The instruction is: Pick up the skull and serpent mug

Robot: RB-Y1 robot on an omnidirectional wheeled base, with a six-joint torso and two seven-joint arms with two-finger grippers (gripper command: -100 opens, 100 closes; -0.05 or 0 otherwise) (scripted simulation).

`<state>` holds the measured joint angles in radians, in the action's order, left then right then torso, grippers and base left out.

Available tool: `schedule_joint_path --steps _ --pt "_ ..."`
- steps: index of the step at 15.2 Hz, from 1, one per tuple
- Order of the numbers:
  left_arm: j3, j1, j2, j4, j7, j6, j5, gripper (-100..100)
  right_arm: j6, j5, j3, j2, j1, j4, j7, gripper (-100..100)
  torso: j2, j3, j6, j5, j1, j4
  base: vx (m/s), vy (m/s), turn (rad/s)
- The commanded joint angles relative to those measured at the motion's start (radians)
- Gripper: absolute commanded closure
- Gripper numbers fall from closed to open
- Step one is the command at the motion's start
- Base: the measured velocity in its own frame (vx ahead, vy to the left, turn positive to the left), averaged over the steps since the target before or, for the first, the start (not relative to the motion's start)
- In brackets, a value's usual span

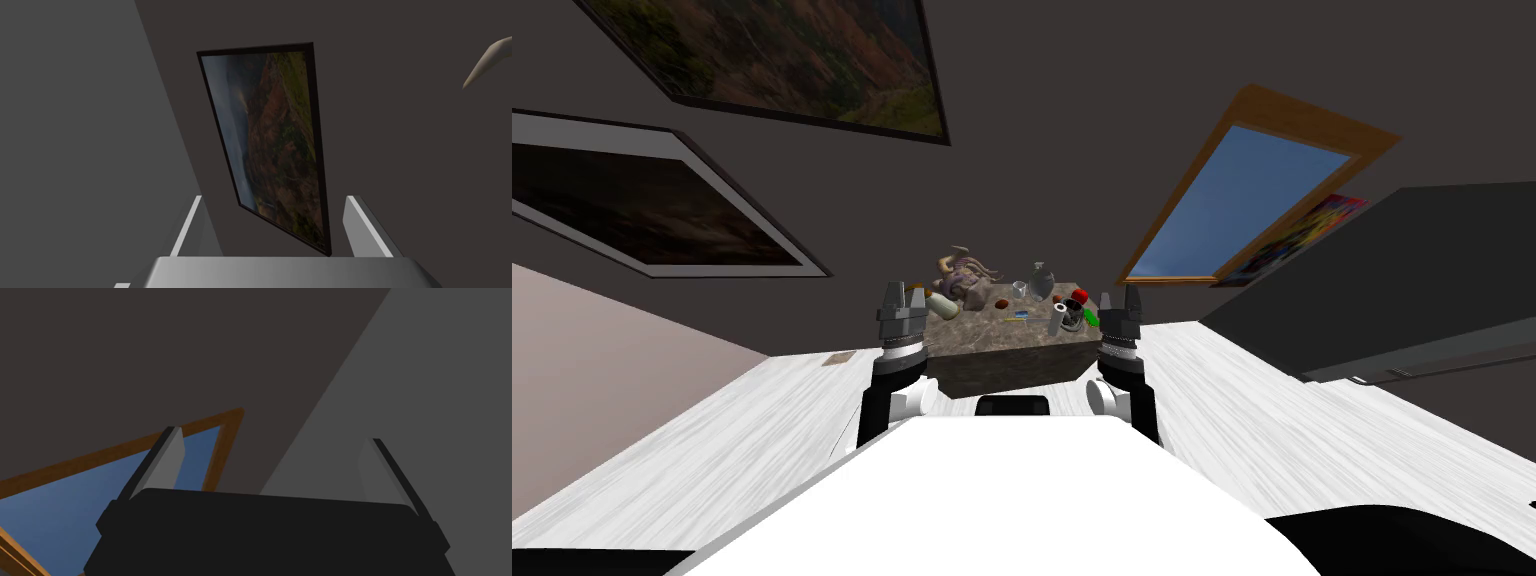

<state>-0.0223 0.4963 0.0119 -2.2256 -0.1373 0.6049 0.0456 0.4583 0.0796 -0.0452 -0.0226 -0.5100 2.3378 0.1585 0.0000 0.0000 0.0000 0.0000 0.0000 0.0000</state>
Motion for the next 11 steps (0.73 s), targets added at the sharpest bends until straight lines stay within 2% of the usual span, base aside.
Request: schedule_joint_path --steps 1,3,5,8,11 --pt "0.0 0.0 0.0 0.0 0.0 0.0 0.0 0 0.0 -0.02 -0.003 -0.039 0.004 -0.01 0.031 -100 0.0 0.0 0.0 0.0 0.0 0.0 0.001 -0.015 0.008" --pt "0.0 0.0 0.0 0.0 0.0 0.0 0.0 0 0.0 -0.034 -0.004 -0.056 0.006 -0.017 0.052 -100 0.0 0.0 0.0 0.0 -0.002 0.0 0.004 -0.039 0.02" --pt "0.0 0.0 0.0 0.0 0.0 0.0 0.0 0 0.0 -0.069 -0.009 -0.088 0.013 -0.035 0.103 -100 0.0 0.0 0.0 -0.001 -0.003 0.0 0.001 -0.045 0.02" --pt "0.0 0.0 0.0 0.0 0.0 0.0 0.0 0 0.0 -0.092 -0.012 -0.102 0.017 -0.047 0.141 -100 -0.001 0.0 0.0 -0.001 -0.004 0.0 0.007 -0.048 0.017" --pt "0.0 0.0 0.0 0.0 0.0 0.0 0.0 0 0.0 -0.143 -0.018 -0.127 0.026 -0.073 0.208 -100 0.0 0.0 0.0 -0.001 -0.004 0.0 0.002 -0.052 0.019"
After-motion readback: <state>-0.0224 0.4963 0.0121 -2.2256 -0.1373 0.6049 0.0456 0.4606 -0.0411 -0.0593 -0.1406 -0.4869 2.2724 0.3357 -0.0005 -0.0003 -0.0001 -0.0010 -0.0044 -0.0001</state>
